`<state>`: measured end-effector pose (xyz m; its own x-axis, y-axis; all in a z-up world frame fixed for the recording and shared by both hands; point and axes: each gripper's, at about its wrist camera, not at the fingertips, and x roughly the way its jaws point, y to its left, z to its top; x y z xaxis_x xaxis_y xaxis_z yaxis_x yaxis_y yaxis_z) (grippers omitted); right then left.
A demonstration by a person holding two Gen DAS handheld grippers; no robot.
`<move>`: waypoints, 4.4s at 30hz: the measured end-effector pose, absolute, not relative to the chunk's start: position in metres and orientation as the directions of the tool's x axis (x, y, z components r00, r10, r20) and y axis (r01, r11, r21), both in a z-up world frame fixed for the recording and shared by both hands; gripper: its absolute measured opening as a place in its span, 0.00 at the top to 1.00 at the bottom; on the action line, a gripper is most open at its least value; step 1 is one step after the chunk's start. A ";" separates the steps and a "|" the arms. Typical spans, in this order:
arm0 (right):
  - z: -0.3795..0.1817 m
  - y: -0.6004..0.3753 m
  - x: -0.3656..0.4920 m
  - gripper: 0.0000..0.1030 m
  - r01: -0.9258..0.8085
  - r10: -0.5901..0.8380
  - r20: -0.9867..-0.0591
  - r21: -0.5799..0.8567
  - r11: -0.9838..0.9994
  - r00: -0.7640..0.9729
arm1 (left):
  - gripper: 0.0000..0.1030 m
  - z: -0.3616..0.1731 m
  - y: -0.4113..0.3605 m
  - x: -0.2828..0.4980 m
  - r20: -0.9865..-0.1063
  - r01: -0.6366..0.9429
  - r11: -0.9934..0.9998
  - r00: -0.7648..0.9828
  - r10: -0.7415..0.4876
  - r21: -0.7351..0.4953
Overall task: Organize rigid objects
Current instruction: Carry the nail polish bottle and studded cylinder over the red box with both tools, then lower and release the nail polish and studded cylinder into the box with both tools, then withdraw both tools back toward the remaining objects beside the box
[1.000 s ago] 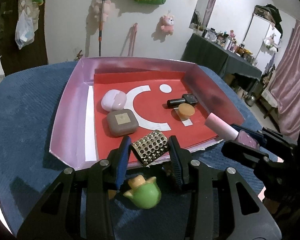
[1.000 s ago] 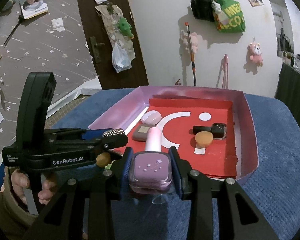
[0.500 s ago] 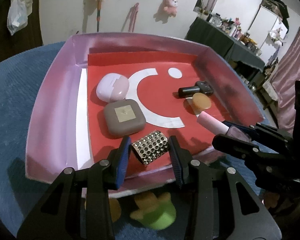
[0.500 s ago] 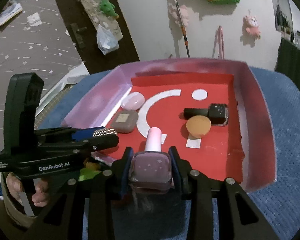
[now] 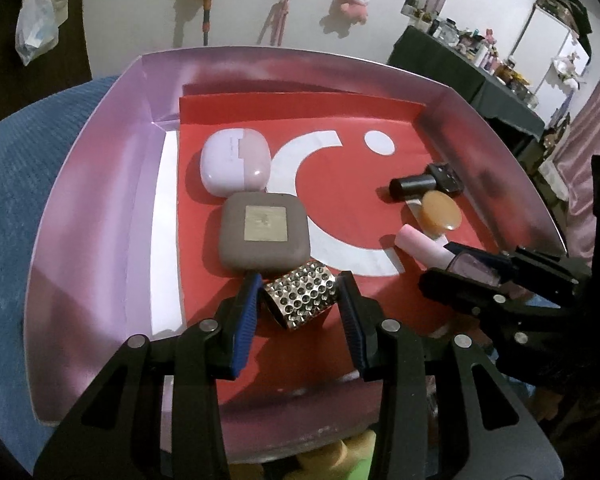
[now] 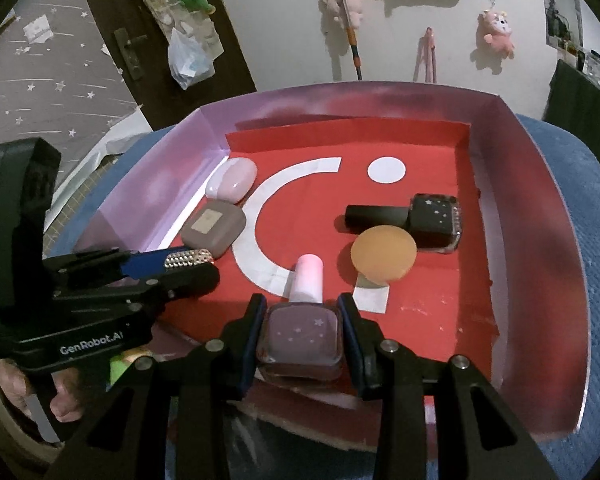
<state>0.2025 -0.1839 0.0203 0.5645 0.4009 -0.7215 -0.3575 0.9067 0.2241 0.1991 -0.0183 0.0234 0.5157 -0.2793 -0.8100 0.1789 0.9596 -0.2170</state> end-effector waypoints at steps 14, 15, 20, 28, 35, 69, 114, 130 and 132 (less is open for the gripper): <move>0.015 -0.187 0.214 0.62 -0.285 0.340 -0.700 0.199 0.938 0.628 | 0.64 0.022 -0.009 0.217 -0.788 0.113 0.974 0.574 -0.224 -0.195; 0.015 -0.188 0.216 0.62 -0.283 0.340 -0.699 0.202 0.938 0.630 | 0.64 0.022 -0.010 0.217 -0.788 0.110 0.976 0.576 -0.216 -0.187; 0.015 -0.188 0.218 0.62 -0.281 0.340 -0.698 0.202 0.938 0.630 | 0.64 0.021 -0.014 0.218 -0.791 0.112 0.980 0.579 -0.198 -0.163; 0.015 -0.188 0.218 0.62 -0.277 0.346 -0.699 0.215 0.936 0.626 | 0.64 0.021 -0.014 0.218 -0.791 0.112 0.980 0.578 -0.199 -0.165; 0.014 -0.190 0.219 0.62 -0.277 0.349 -0.698 0.220 0.935 0.625 | 0.64 0.020 -0.015 0.218 -0.792 0.110 0.980 0.577 -0.200 -0.167; 0.036 -0.192 0.196 0.25 -0.281 0.341 -0.646 0.198 0.939 0.683 | 0.38 0.039 -0.021 0.198 -0.773 0.113 0.991 0.621 -0.128 -0.073; 0.075 -0.202 0.100 0.00 -0.363 0.450 -0.460 0.270 0.892 0.765 | 0.00 0.071 -0.017 0.107 -0.664 0.143 0.980 0.720 -0.201 -0.142; 0.072 -0.203 0.045 0.00 -0.331 0.383 -0.386 0.196 0.923 0.839 | 0.00 0.070 -0.018 0.064 -0.641 0.150 0.970 0.729 -0.241 -0.194; 0.070 -0.203 0.039 0.00 -0.314 0.364 -0.387 0.189 0.930 0.847 | 0.00 0.069 -0.019 0.060 -0.637 0.154 0.969 0.731 -0.244 -0.195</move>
<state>0.0395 -0.2026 0.0699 0.8468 0.3645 -0.3873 -0.3139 0.9304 0.1893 0.0597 -0.0185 0.0691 0.7308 -0.2441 -0.6375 0.1536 0.9687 -0.1949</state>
